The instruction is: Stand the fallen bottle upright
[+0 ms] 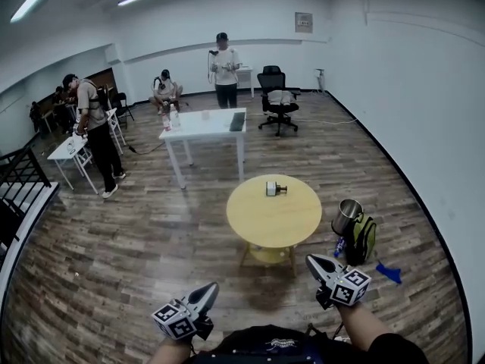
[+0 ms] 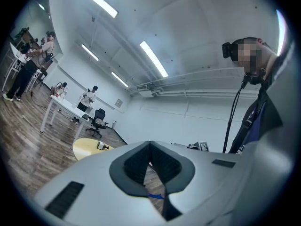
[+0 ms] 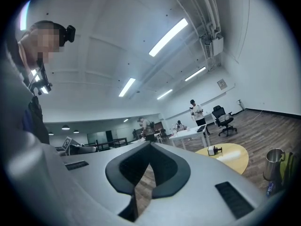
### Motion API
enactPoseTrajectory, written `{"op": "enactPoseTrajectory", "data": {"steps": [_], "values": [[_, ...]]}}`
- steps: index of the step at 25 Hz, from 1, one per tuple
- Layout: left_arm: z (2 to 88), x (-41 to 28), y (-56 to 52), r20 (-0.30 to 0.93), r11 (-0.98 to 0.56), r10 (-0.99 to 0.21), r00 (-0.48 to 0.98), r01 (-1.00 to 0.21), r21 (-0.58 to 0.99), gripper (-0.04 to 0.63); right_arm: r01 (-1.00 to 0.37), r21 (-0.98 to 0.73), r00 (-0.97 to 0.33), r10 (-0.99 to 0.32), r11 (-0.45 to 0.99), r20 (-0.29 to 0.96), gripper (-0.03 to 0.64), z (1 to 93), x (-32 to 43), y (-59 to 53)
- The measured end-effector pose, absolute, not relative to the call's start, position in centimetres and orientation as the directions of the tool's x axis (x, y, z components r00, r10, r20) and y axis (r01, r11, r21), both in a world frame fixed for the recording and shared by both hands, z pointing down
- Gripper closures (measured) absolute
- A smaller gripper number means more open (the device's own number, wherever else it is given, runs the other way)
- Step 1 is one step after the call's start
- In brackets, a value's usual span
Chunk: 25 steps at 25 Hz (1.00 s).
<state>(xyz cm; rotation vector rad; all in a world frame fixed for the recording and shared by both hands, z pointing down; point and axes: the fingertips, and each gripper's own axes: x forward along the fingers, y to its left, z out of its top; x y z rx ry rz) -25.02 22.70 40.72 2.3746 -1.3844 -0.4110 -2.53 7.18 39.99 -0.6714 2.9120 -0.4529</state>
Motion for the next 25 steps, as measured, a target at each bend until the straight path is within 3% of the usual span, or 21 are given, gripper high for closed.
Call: {"op": "enactPoseTrajectory", "data": {"steps": [15,25], "values": [[39.9,-14.1,4.2,-0.095,-0.451,-0.885,0.456,-0.788,0.419,0.584,-0.352,-0.303,-0.922,-0.383,0.886,-0.049,0.612,39.4,7.0,-11.7],[41.4,-19.3,-4.8,-0.096,-0.496,-0.855,0.510,-0.750,0.437,0.584,-0.406,-0.306,-0.902,-0.432,0.861,-0.018,0.612,41.1,2.2,-19.1]]}}
